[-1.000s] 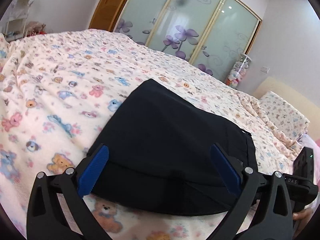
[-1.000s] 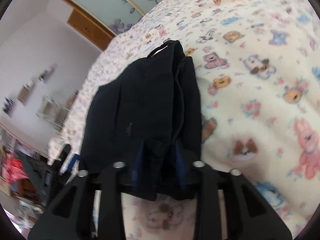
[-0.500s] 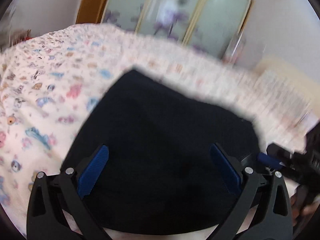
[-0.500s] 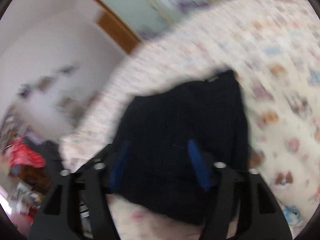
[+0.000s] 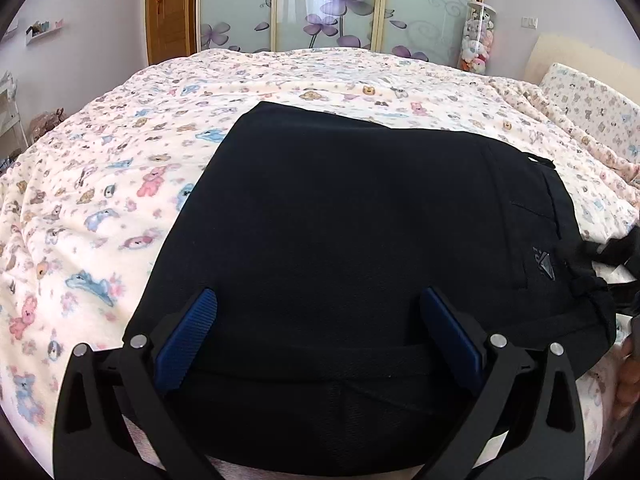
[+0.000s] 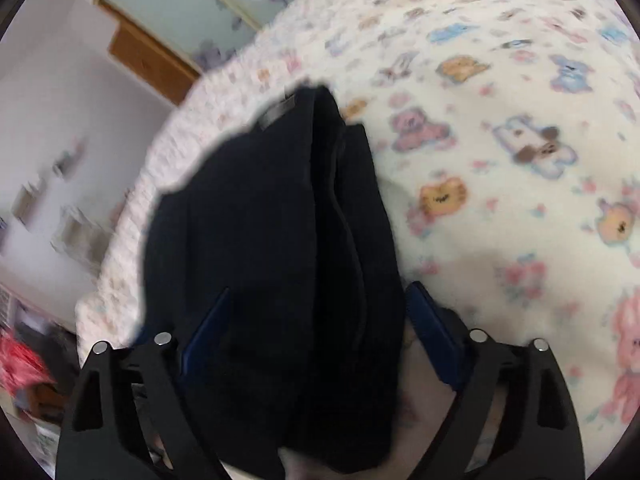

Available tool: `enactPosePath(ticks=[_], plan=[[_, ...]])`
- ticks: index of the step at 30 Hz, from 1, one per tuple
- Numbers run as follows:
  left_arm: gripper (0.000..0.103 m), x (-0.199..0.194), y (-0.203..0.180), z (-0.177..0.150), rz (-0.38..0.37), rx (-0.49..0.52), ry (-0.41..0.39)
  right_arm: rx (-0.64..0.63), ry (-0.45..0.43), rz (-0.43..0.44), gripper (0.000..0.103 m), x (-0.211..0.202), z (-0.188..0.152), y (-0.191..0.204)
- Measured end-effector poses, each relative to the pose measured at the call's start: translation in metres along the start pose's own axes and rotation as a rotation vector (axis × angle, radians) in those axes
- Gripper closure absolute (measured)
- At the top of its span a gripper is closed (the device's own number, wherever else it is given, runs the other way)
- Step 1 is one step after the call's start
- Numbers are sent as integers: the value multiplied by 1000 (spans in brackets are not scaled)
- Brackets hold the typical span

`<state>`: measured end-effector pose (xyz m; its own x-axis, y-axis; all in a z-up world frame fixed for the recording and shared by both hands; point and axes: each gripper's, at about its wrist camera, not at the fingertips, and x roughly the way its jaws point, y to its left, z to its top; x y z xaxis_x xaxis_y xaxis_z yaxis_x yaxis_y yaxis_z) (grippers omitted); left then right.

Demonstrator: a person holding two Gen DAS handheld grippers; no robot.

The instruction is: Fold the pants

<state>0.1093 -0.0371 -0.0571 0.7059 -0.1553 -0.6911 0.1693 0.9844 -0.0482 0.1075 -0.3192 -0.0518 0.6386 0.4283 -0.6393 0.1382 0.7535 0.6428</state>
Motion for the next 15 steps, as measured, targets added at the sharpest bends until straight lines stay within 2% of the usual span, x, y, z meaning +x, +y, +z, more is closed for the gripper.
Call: enactPosePath(ticks=[1, 2, 4, 5, 7, 9, 10, 13, 15], plan=[[2, 0, 0, 0, -3, -2, 0, 31, -21, 73, 15, -10, 4, -2], [2, 1, 1, 1, -3, -2, -1, 31, -46, 91, 17, -19, 8, -3], [2, 1, 1, 1, -2, -1, 0, 17, -54, 44, 18, -24, 13, -6], [2, 1, 1, 1, -3, -2, 0, 31, -25, 51, 25, -20, 14, -12], [2, 1, 0, 1, -2, -2, 0, 70, 34, 70, 29, -10, 14, -23], [2, 1, 0, 1, -2, -2, 0, 64, 48, 70, 35, -4, 8, -20], [2, 1, 0, 1, -2, -2, 0, 48, 66, 102, 38, -1, 9, -17], [2, 1, 0, 1, -2, -1, 0, 0, 91, 93, 38, 5, 11, -12], [2, 1, 0, 0, -1, -1, 0, 15, 105, 105, 38, 6, 9, -14]])
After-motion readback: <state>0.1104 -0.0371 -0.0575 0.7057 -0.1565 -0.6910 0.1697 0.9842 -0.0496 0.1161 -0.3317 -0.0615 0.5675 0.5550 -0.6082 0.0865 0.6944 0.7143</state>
